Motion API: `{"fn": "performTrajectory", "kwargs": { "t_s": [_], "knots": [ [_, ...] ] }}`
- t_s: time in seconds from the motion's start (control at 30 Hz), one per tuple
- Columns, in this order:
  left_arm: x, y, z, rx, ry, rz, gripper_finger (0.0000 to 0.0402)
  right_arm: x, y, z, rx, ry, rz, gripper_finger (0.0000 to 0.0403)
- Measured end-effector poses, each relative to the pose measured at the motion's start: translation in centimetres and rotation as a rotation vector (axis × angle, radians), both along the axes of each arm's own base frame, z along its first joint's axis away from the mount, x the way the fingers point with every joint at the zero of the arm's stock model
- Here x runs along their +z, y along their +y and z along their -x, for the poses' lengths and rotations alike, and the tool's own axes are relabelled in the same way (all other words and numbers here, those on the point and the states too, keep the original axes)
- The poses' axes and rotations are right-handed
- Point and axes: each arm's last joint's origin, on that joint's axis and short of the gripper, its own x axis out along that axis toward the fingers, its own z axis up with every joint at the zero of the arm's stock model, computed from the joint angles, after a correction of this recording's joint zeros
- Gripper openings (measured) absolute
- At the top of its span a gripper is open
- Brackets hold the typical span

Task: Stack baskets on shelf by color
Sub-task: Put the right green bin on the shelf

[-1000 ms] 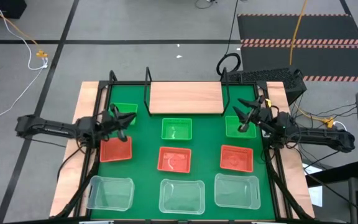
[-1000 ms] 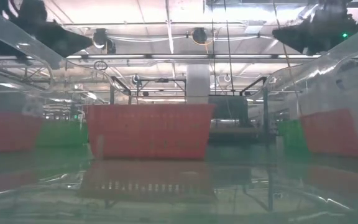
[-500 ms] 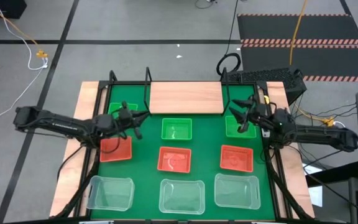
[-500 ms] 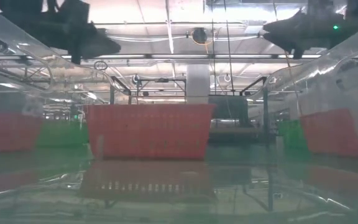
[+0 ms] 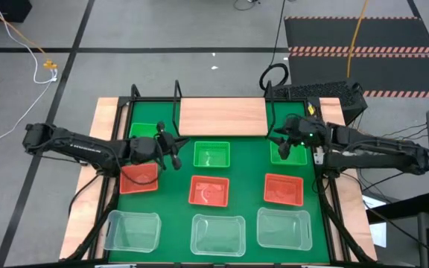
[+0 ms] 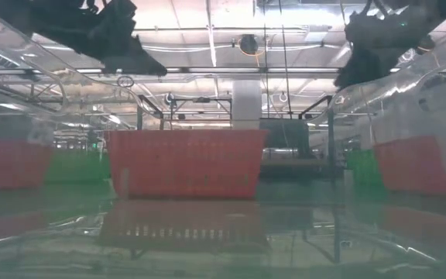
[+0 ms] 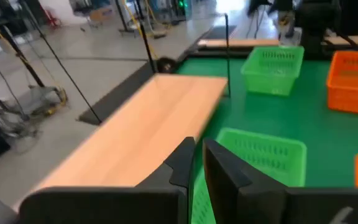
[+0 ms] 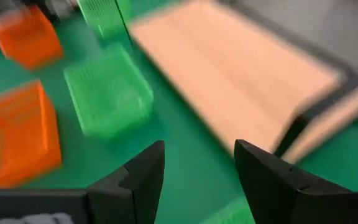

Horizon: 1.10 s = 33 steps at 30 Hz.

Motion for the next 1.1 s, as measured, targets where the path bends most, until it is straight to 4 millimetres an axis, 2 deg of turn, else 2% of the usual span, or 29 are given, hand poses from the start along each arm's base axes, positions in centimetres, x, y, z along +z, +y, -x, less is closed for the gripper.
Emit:
{"fn": "performTrajectory", "kwargs": {
  "t_s": [0.1, 0.2, 0.27, 0.33, 0.5, 0.57, 0.73, 1.1],
  "knots": [
    [1.2, 0.4, -0.2, 0.007, -0.008, -0.040, 0.0037, 0.0, 0.3, 0.1, 0.069, 0.077, -0.101, 0.0189],
    [2.7, 0.8, -0.5, 0.015, -0.026, -0.087, 0.0037, -0.1, 1.4, -0.6, 0.254, 0.073, -0.174, 0.0189],
    [3.2, 1.0, -0.7, 0.024, -0.043, -0.099, 0.0037, -0.2, 2.2, -1.5, 0.325, 0.072, -0.179, 0.0188],
    [3.5, 1.2, -0.9, 0.030, -0.052, -0.100, 0.0037, -0.8, 2.9, -1.9, 0.323, 0.137, -0.143, 0.0183],
    [2.8, 1.2, -0.7, 0.038, -0.052, -0.064, 0.0037, -3.1, 3.3, -1.1, 0.210, 0.465, -0.079, 0.0167],
    [2.6, 1.2, -0.7, 0.044, -0.049, -0.036, 0.0037, -3.7, 3.4, -0.8, 0.186, 0.540, -0.089, 0.0163],
    [2.4, 1.2, -0.7, 0.055, -0.063, 0.011, 0.0037, -4.0, 3.9, -0.5, 0.240, 0.603, -0.125, 0.0160],
    [1.0, 1.2, -1.7, 0.058, -0.010, 0.022, 0.0037, -4.0, 4.1, -0.7, 0.330, 0.610, -0.073, 0.0160]
  ]
}}
